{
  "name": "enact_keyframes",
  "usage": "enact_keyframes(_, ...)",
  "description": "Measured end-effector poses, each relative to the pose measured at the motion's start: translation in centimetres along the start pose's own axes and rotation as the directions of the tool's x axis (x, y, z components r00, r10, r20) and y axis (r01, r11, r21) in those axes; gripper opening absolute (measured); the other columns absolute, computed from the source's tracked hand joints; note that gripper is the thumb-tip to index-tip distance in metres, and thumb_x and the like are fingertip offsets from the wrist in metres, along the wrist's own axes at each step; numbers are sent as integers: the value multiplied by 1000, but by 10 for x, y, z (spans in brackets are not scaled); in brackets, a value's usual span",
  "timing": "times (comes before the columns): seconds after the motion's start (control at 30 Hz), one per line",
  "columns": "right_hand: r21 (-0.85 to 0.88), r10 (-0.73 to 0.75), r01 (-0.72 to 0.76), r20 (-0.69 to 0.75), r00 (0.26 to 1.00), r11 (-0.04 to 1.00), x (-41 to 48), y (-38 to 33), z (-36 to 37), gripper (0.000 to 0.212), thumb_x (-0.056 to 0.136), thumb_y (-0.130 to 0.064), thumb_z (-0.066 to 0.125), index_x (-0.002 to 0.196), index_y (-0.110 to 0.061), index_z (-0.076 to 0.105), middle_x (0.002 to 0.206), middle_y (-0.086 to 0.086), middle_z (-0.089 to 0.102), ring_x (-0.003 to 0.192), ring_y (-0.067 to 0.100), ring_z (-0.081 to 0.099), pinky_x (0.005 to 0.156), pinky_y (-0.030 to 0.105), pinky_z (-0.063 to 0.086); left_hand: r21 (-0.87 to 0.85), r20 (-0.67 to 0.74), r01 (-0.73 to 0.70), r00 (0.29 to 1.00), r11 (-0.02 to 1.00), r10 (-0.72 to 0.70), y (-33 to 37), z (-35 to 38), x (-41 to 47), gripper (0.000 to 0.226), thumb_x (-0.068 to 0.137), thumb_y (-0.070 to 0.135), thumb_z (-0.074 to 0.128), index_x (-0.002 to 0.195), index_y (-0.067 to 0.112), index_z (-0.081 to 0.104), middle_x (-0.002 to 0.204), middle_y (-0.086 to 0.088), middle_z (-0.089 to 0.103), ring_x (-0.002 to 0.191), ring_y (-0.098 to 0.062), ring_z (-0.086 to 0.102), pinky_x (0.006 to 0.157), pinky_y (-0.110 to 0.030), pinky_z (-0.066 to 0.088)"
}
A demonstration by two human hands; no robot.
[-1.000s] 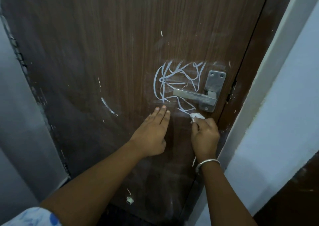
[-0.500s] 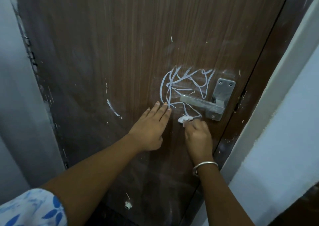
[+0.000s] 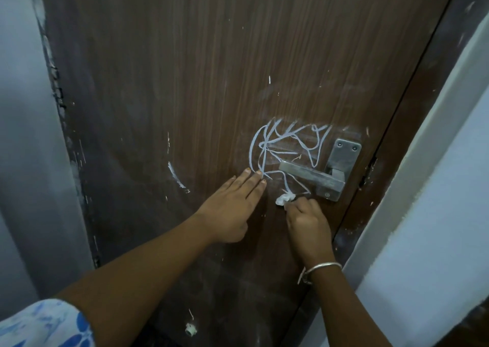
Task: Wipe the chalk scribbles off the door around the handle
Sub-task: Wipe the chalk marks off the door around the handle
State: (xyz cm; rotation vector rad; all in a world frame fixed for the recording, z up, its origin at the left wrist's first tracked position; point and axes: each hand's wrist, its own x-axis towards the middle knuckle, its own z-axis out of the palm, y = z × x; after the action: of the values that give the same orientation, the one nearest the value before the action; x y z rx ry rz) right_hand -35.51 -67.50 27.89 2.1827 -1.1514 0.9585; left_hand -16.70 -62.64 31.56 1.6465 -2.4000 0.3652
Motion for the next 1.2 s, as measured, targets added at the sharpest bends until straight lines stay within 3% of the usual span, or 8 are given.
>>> enact_keyframes(0.1,71,53,-48,-83,995,996,2,-5,-20,15,69,7,71,82,1,69,75,14,61,67,30,56,57,29,46,-28,-22,11,1000,1000,-11,0,-5,1,90,81,19,52,149,14,-7,158,-7,-10,144,-23,-15,111,-31,-8)
enact_keyframes(0.27,117,-35,75,-310,950,990,23,-14,-74,26,87,-8,45,94,-4,70,93,13,66,82,27,57,76,24,40,-55,-51,26,998,998,-29,-2,-17,6,89,82,20,52,149,14,-7,158,-7,-10,144,-22,-14,113,-31,-6)
enact_keyframes(0.43,112,152,-117,-396,905,987,66,14,-116,17,80,2,55,89,-1,69,97,18,65,80,34,54,69,25,36,-123,-77,35,996,992,-45,-3,-34,12,88,85,19,53,149,15,-7,158,-6,-11,144,-20,-13,113,-30,-4)
enact_keyframes(0.6,4,271,-283,-295,916,959,98,26,-121,20,83,-3,59,98,7,67,106,22,63,89,36,57,77,32,45,-132,-120,19,992,991,-35,-1,-46,22,88,84,19,52,149,13,-8,158,-8,-11,144,-19,-12,110,-26,-7)
enact_keyframes(0.73,-112,226,-261,-256,940,959,105,14,-114,10,76,5,65,86,9,65,82,25,65,70,36,59,62,35,51,-133,-131,21,991,991,-39,2,-50,27,90,84,19,54,148,14,-9,158,-7,-10,144,-19,-12,109,-26,-7)
enact_keyframes(0.9,-176,174,-209,-197,965,962,107,1,-114,6,78,4,63,80,-1,61,63,14,54,52,19,38,48,22,29,-95,-111,1,994,995,-11,6,-49,23,90,84,19,54,148,13,-10,158,-7,-11,144,-19,-13,113,-28,-6)
enact_keyframes(1.03,-166,353,-379,-164,921,911,112,19,-126,9,83,-2,56,74,-5,60,70,8,45,48,15,34,45,18,13,-103,-109,18,994,995,-29,0,-50,19,91,84,19,53,148,14,-10,158,-6,-12,144,-18,-13,111,-27,-8)
enact_keyframes(1.2,-192,293,-314,-127,947,930,119,3,-118,16,84,3,52,70,-2,59,72,13,52,50,17,38,49,23,31,-126,-107,49,992,991,-63,-11,-56,16,92,83,19,54,148,14,-11,158,-6,-12,144,-17,-13,109,-25,-9)
